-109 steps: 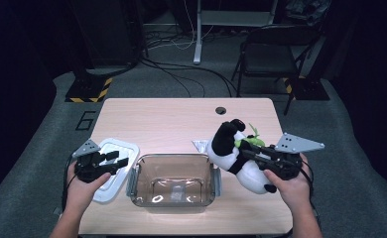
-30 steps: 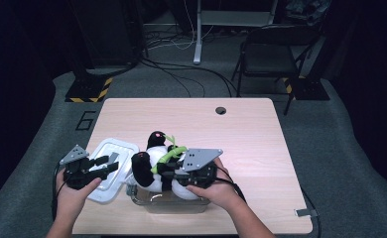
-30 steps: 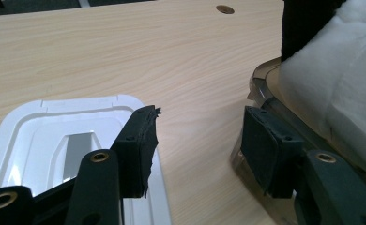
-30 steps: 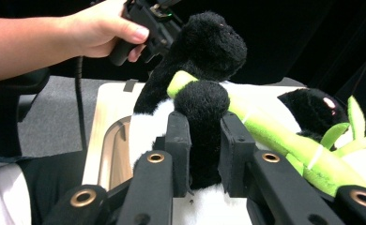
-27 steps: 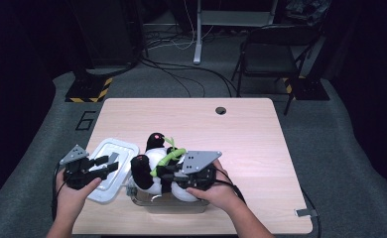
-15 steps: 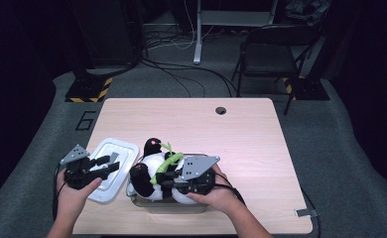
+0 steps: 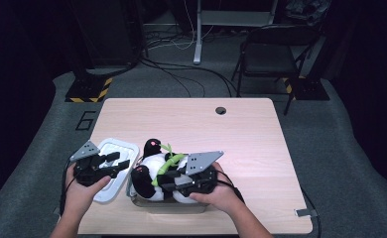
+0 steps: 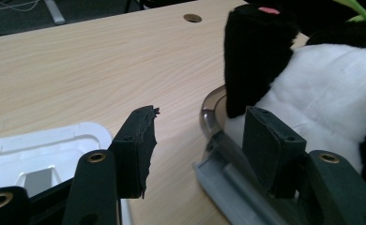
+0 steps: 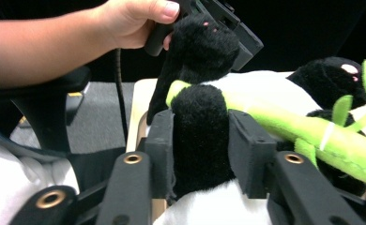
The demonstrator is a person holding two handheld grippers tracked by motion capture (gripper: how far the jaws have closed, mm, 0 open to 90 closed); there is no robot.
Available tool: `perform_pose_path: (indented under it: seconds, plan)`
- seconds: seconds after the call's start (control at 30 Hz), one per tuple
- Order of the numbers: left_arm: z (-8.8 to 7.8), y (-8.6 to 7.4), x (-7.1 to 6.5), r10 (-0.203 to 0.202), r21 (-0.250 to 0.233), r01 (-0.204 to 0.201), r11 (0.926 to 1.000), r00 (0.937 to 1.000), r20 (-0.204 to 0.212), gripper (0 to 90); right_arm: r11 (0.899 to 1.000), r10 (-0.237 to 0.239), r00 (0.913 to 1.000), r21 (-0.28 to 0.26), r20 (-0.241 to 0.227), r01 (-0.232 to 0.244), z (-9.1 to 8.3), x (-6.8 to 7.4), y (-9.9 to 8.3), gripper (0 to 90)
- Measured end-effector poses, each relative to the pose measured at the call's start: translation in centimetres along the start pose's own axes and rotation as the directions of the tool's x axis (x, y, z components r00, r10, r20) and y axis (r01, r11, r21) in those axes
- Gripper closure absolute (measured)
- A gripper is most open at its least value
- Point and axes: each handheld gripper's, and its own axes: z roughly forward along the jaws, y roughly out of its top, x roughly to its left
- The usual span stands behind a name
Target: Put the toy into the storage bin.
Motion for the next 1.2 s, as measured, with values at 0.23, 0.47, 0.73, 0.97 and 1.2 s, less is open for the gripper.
perform_pose_path:
  seconds: [0.23, 0.47, 0.73, 0.97, 1.2]
  plan:
    - [0.1, 1.2, -0.6, 0.019, -0.004, -0.019, 0.9998, 0.9997, 0.015, 43.6, 0.997, 0.066, 0.9972, -0.03, 0.036, -0.065, -2.2, -0.3, 0.1, 55.0]
    - [0.5, 2.6, -1.8, 0.049, 0.002, -0.049, 0.9988, 0.9969, 0.061, 41.6, 0.988, 0.152, 0.9749, -0.039, 0.162, -0.148, -5.3, -1.4, -0.5, 51.8]
    - [1.4, 3.4, -2.8, 0.064, 0.005, -0.065, 0.9979, 0.9918, 0.111, 40.9, 0.985, 0.17, 0.9697, -0.019, 0.176, -0.169, -7.0, -2.1, -1.7, 53.8]
    - [2.2, 3.1, -2.8, 0.058, 0.013, -0.06, 0.9981, 0.991, 0.12, 40.2, 0.98, 0.2, 0.9661, -0.028, 0.164, -0.198, -6.7, -2.3, -2.8, 52.4]
    - [2.4, 2.2, -2.7, 0.059, 0.035, -0.064, 0.9974, 0.9902, 0.126, 39.9, 0.982, 0.19, 0.9687, -0.013, 0.16, -0.19, -5.2, -2.1, -2.9, 48.3]
